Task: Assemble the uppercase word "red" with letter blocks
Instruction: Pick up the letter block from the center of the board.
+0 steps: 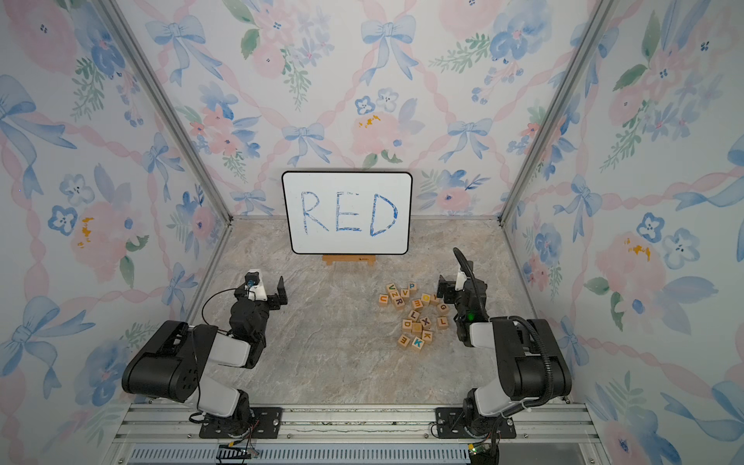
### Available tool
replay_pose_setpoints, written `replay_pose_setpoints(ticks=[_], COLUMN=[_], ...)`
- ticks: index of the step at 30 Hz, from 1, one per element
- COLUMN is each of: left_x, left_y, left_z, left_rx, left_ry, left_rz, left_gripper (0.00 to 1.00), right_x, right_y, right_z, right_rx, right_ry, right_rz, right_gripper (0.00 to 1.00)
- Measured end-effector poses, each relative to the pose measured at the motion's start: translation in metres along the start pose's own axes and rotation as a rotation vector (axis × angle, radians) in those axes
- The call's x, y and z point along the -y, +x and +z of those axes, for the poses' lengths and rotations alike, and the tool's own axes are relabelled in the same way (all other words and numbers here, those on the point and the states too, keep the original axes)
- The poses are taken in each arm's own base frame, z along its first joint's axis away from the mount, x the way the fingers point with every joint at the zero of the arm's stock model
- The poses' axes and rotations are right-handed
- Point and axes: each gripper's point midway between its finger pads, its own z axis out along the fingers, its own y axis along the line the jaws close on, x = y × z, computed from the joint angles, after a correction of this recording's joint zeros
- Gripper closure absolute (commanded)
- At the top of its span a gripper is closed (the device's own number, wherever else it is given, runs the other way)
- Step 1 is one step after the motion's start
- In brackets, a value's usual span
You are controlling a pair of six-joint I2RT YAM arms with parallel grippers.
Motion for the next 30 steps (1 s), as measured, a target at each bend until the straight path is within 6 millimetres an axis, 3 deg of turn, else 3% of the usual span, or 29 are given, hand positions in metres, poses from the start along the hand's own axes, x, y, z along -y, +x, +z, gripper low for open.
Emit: replay_pose_setpoints(ticks=[13,16,20,26,30], left_x=[0.0,0.0,-0.003,-0.007,-0.002], left_y=[0.0,-0.001,-0.018,-0.05,-0.064], left_z=[0.0,-0.001,-0.005,-0.017,-0.021], left_rx=[0.0,-0.003,0.036,0.104,0.111], left_ry=[0.0,-0.001,-0.018,-0.027,-0.003], left_rz=[0.001,0.002,-0.008,-0.026,-0.043], left_gripper=[0.02,0.02,0.02,0.02,0.02], right_x=[0.001,0.003,0.004,0.008,0.009], right_y=[0.004,-0.009,-0.044,-0.046,-0.061], right_z=[0.001,0.008,0.006,-0.004,-0.008], right_rx=[-0.039,-0.082,-0.039,-0.087,-0.109], right_ry=[0.015,0.03,0.036,0.059,0.077], right_rz=[-0.005,-0.007,-0.005,-0.006,-0.003], right_gripper=[0.03,0.03,0.03,0.03,0.03])
